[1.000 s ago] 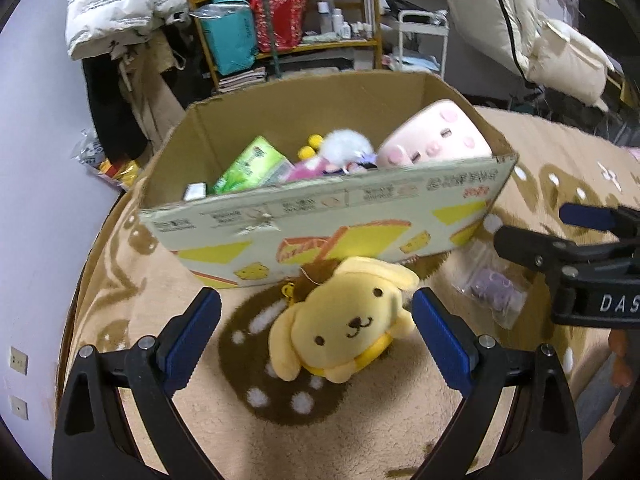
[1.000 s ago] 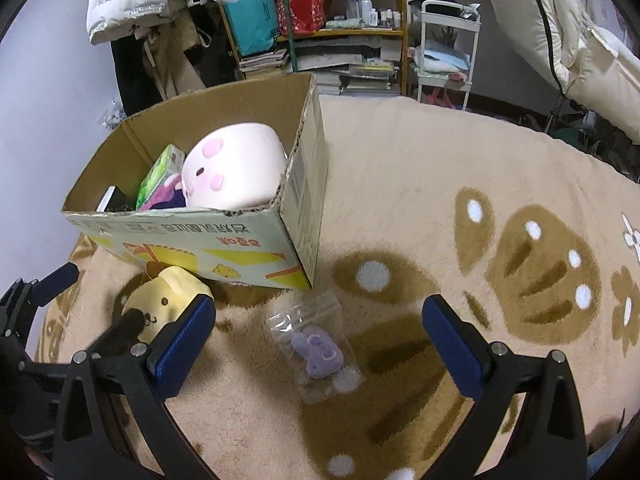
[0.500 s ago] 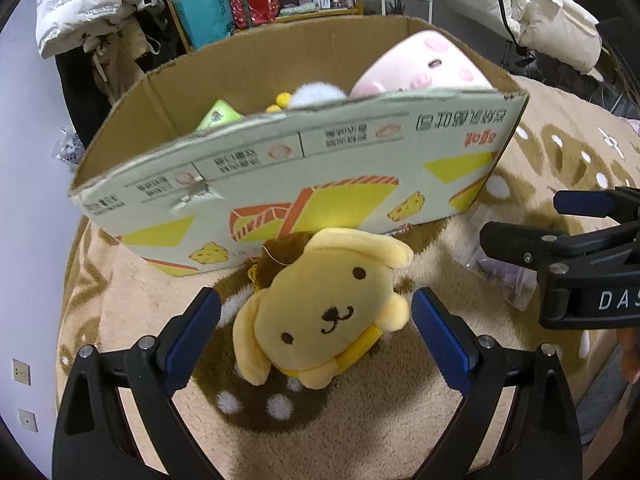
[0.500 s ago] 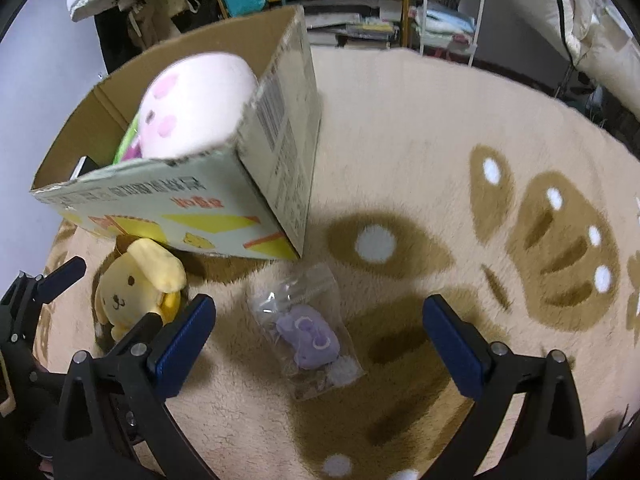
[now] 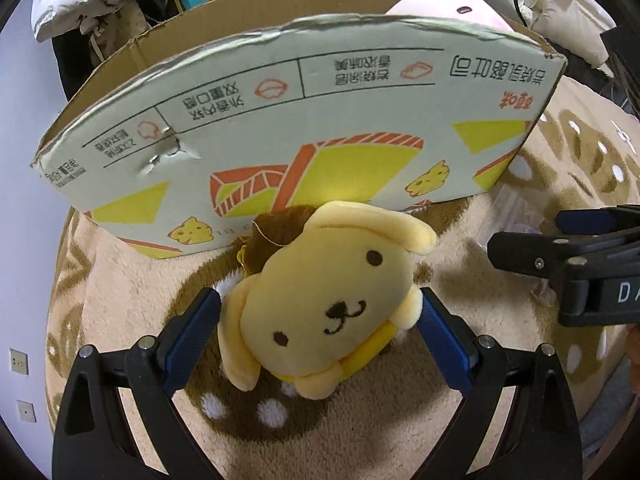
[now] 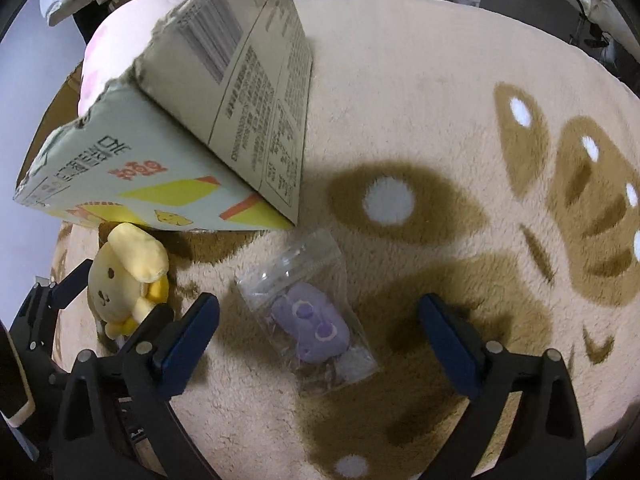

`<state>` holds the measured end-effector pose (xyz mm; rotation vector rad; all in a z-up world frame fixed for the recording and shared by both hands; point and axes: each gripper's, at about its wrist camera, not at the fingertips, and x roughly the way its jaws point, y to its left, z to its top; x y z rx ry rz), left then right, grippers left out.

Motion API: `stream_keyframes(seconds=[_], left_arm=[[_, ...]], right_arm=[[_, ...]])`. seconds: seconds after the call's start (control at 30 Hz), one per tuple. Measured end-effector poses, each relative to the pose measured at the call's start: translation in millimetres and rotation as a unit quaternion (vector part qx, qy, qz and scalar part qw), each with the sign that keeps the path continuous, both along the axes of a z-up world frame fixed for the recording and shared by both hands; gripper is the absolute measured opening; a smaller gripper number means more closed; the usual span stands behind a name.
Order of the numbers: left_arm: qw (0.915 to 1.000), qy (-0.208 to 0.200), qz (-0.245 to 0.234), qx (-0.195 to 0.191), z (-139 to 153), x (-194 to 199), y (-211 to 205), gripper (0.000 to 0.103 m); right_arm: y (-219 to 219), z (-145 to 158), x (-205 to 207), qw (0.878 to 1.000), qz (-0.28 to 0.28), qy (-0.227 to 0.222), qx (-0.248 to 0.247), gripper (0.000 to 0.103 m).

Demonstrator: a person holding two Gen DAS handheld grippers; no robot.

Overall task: Organize soft objects
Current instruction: 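Grasp the yellow dog plush with the left tool while the right tool grasps the clear bag with purple keychain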

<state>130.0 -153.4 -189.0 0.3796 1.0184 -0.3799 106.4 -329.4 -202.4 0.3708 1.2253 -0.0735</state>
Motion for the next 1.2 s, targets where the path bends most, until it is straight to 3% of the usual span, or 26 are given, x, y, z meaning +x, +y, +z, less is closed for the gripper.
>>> stream_keyframes(seconds=[0.5, 0.8, 1.13, 1.2], left_arm=[[0.9998, 0.006, 0.007, -0.019, -14.4, 18.3, 1.8, 0.095], [0.9991, 0.011, 0.006, -0.041, -9.2, 20.6, 15.6, 0.084], [0.9986, 0.018, 0.016, -0.047, -3.3, 17.6, 27.8, 0.082], [0.9981, 0.021, 0.025, -0.051, -1.5, 19.9, 33.8, 0.082]], right_arm=[[18.8, -12.0, 9.3, 1.000, 0.013, 0.009, -0.021, 0.102], [18.7, -12.7, 7.3, 0.999, 0.011, 0.012, -0.037, 0.085], [44.1, -14.5, 2.7, 0.997, 0.041, 0.017, -0.060, 0.081], [44.9, -15.5, 2.0, 0.997, 0.041, 0.019, -0.066, 0.073]])
